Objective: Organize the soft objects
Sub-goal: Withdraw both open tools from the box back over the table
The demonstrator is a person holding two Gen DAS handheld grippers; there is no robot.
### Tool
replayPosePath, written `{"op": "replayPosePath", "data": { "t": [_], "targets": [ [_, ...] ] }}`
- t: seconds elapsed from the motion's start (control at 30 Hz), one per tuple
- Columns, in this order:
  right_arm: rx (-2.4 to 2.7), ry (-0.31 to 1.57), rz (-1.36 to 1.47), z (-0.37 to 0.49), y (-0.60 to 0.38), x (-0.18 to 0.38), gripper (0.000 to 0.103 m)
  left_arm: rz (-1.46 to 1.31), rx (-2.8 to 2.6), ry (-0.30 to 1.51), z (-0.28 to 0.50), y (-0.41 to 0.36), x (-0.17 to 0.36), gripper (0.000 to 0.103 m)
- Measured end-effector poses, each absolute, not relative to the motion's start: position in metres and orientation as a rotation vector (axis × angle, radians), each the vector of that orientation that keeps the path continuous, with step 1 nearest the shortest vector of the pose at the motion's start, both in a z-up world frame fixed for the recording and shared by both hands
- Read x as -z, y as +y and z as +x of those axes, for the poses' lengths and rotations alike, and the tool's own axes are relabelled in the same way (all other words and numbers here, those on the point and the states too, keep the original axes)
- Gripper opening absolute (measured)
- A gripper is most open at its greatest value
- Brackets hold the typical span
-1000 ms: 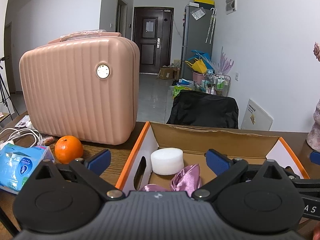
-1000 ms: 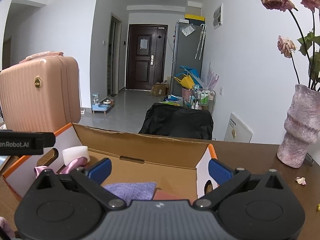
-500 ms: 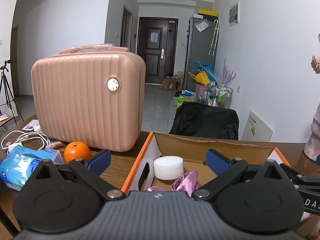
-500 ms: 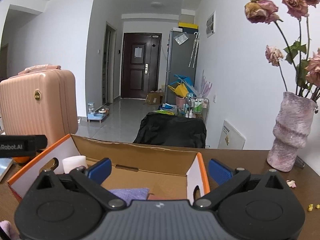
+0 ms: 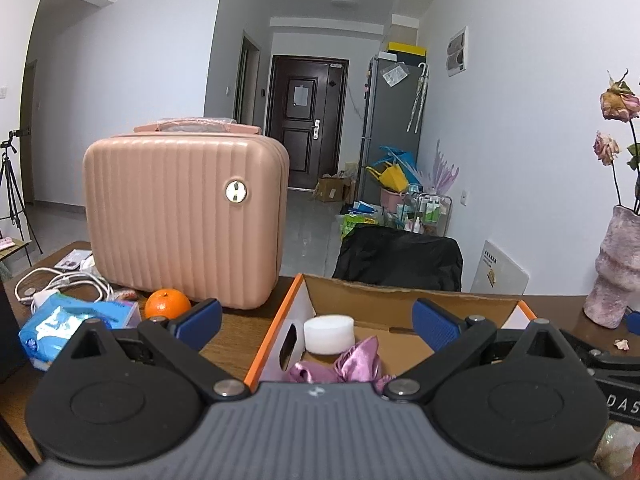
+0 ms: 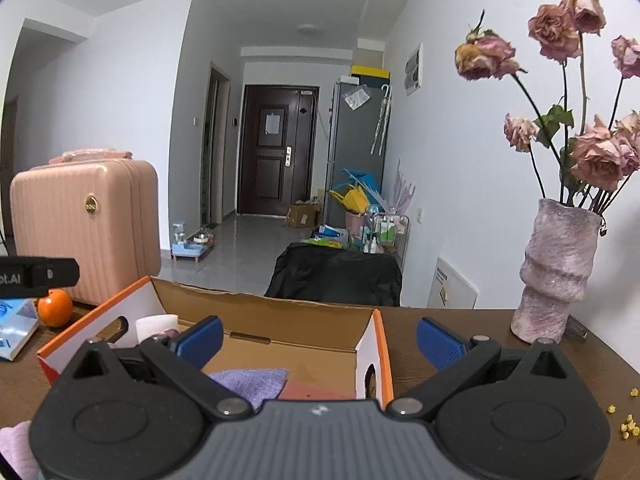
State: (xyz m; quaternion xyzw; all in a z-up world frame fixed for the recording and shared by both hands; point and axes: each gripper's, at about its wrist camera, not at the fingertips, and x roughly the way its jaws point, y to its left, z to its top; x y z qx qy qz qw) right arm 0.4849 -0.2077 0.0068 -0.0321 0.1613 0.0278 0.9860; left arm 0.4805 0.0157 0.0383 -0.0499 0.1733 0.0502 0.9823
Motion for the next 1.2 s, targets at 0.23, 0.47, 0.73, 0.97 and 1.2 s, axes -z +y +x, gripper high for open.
{"op": "replayPosePath", "data": {
  "t": [0.23, 0.47, 0.73, 0.97, 1.2],
  "targets": [
    [-0.057, 0.286, -0.062, 0.462, -0.212, -0.009, 0.103, -0.101, -0.117, 0.337, 0.460, 0.020, -0.036, 0.103],
    [-0.070, 0.264, -0.062, 0.431, -0.215, -0.007, 0.103, -0.092, -0.130, 0.321, 0.430, 0.028, -0.032, 0.103],
    [-0.077, 0.244, -0.059, 0.392, -0.222, 0.001, 0.103, -0.086, -0.143, 0.318, 0.392, 0.035, -0.023, 0.103],
    [-0.066, 0.255, -0.084, 0.362, -0.222, 0.014, 0.103, -0.093, -0.148, 0.321, 0.353, 0.042, -0.018, 0.103],
    [-0.111, 0.267, -0.067, 0.328, -0.224, 0.023, 0.103, -0.126, -0.119, 0.380, 0.321, 0.050, -0.007, 0.103]
  ]
}}
